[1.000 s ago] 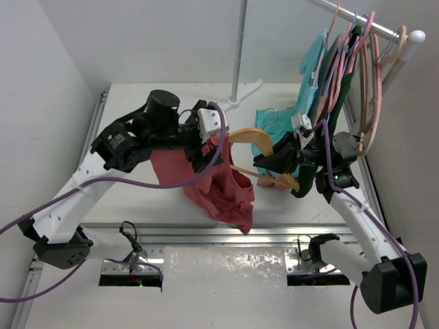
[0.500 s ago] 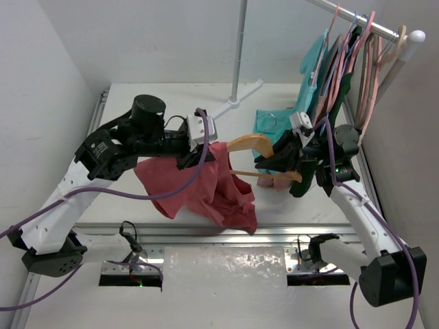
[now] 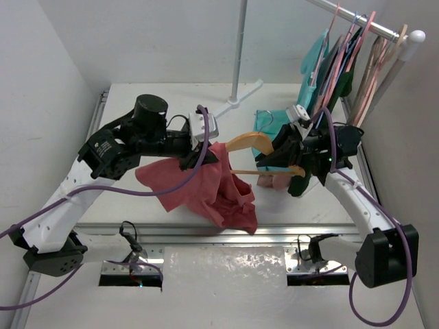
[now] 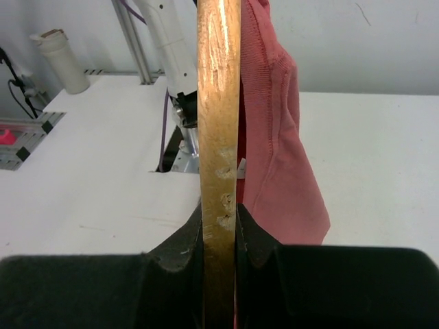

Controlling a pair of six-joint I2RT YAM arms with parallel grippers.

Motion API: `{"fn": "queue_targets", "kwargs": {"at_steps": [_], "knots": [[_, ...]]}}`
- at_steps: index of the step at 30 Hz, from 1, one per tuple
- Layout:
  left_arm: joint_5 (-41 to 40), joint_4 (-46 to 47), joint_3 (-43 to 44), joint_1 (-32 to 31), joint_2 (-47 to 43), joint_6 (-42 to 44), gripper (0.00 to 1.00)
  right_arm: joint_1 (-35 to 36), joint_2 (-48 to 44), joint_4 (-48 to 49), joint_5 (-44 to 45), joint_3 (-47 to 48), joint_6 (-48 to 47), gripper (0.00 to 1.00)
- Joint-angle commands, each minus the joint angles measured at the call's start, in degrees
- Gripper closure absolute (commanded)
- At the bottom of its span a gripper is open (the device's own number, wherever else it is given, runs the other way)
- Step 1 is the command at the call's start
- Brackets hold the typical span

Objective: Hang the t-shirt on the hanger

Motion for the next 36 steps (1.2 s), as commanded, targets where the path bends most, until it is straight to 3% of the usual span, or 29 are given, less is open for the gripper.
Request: {"fn": "queue_targets", "kwargs": {"at_steps": [1, 4, 6, 7, 8, 12, 14, 16, 17, 20, 23, 24, 27, 32, 36], "knots": [[0.62, 1.35, -1.80, -0.10, 0.12, 0.20, 1.00, 0.90, 0.84, 17.76, 1.22, 4.80, 10.84, 1.00], [-6.03, 5.56, -5.31, -0.02, -2.50, -2.96, 1.00, 0.82, 2.16, 20.68, 1.83, 5.33, 14.10, 1.00], [-10.70, 7.68, -9.00, -0.10, -5.40, -3.84, 1.00, 0.82, 1.90, 17.27, 3.50, 4.90, 12.18, 0.94], [-11.95, 8.20, -11.36, -0.10, -6.38, -4.19, 1.00, 0.90, 1.73, 14.98, 4.29, 4.29, 8.52, 0.83], [-13.87, 10.12, -12.60, -0.10, -7.78, -5.15, 1.00, 0.82, 1.46, 11.74, 4.99, 4.11, 6.04, 0.75], [-21.95, 16.19, -20.42, -0.02, -17.87, -8.76, 1.00, 0.90, -0.29, -6.90, 9.81, 3.14, -6.53, 0.60], [-24.26, 17.87, -23.93, 0.07, -20.35, -10.25, 1.00, 0.82, -0.82, -13.64, 12.89, 3.22, -10.32, 0.41], [-28.21, 17.09, -25.97, 0.07, -22.11, -11.23, 1.00, 0.82, -2.05, -20.95, 18.33, 4.80, -16.02, 0.34], [-29.44, 16.65, -26.41, -0.02, -22.90, -11.31, 1.00, 0.82, -2.75, -30.65, 24.53, 6.63, -20.83, 0.29], [-32.43, 17.69, -29.14, 0.07, -25.19, -12.11, 1.00, 0.82, -5.04, -37.50, 29.32, 7.88, -22.90, 0.29], [-40.24, 16.56, -30.20, -0.02, -27.48, -14.12, 1.00, 0.82, -6.53, -49.61, 46.53, 11.30, -21.59, 0.27], [-43.74, 15.95, -30.20, 0.07, -28.18, -14.56, 1.00, 0.82, -6.80, -53.99, 48.13, 12.18, -20.88, 0.27], [-42.47, 16.20, -32.12, -0.02, -31.42, -14.74, 1.00, 4.32, -8.03, -53.95, 47.96, 8.17, -16.31, 0.30], [-39.29, 17.00, -32.66, -0.02, -36.87, -15.88, 1.00, 25.36, -6.02, -56.66, 62.35, 4.90, -17.45, 0.38], [-37.89, 15.77, -31.78, -0.02, -36.36, -16.41, 1.00, 33.68, -3.39, -53.95, 72.31, 3.05, -17.89, 0.42]]}}
